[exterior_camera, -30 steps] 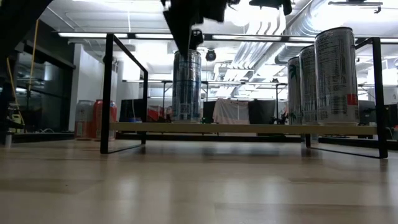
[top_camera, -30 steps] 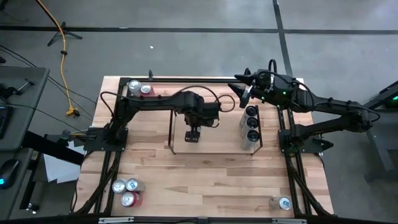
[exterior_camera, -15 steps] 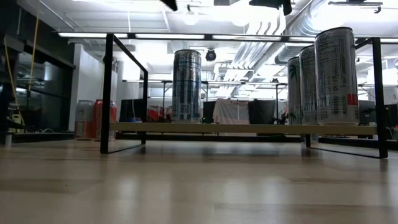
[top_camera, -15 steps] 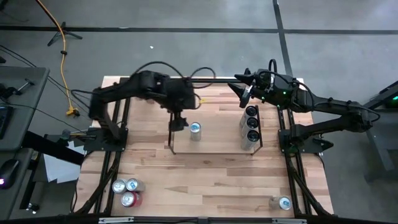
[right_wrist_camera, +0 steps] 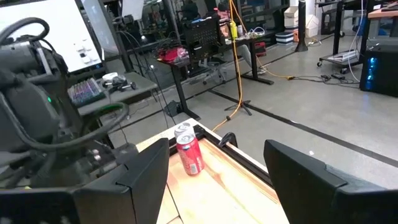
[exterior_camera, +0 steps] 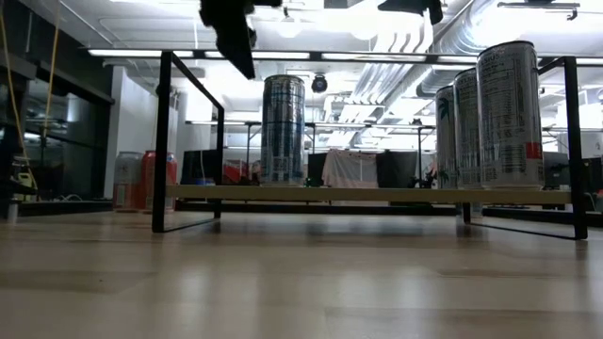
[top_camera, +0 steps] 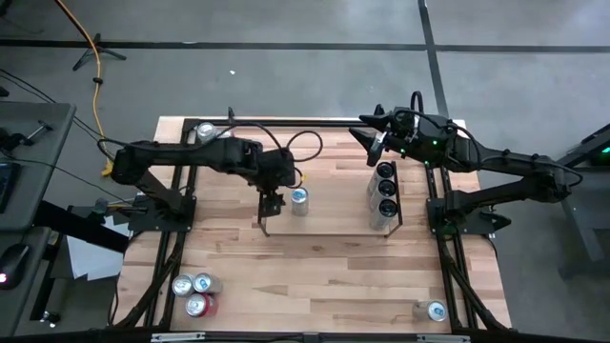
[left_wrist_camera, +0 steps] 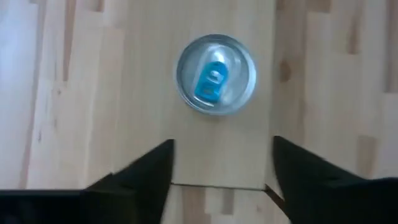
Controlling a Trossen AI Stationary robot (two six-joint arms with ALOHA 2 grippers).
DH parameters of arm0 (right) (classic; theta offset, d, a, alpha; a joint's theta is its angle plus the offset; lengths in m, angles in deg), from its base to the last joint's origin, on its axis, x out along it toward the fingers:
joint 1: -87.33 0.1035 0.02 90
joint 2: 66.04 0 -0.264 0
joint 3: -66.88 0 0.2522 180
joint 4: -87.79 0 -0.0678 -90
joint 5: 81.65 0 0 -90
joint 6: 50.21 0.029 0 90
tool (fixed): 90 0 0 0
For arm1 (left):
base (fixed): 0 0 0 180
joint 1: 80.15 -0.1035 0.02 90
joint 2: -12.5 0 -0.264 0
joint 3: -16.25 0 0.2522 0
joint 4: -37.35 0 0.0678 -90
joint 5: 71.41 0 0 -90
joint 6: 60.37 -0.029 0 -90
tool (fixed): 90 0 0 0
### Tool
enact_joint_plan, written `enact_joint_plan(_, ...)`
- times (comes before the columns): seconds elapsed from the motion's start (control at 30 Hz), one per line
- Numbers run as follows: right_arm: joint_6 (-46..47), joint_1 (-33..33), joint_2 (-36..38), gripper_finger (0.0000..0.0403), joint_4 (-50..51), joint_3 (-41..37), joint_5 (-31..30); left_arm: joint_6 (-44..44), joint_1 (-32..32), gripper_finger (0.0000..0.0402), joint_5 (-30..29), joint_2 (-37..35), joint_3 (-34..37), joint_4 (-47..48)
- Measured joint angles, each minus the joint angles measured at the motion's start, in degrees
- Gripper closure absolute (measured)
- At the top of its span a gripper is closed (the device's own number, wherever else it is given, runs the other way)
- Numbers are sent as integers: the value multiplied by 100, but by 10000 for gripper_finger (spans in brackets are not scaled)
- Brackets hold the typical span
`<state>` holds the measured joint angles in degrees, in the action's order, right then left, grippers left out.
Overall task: Place canned beverage on shelf
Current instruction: Put the blue soda can on the shelf
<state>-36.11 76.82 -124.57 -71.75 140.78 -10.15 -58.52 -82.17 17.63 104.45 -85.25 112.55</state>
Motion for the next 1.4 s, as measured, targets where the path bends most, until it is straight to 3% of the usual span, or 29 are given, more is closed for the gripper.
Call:
enact_joint_plan(0.17,-10,-1,-1,153,-1,0,1,-217,12,354,-153,353,22,311)
enact_joint_plan(0.23,-7,-1,0,153,5,0,0,-252,20,387,-134,471,22,350)
enact_joint_plan(0.67,-3,-1,-1,153,42,0,0,-666,61,401,118,1048,22,-320)
enact_joint_plan(1.17,63,-1,-1,153,93,0,0,-796,44,401,345,1117,17,-2010)
enact_joint_plan(1.4,89,0,-1,153,132,0,-2,-703,44,401,340,1635,-149,-2381)
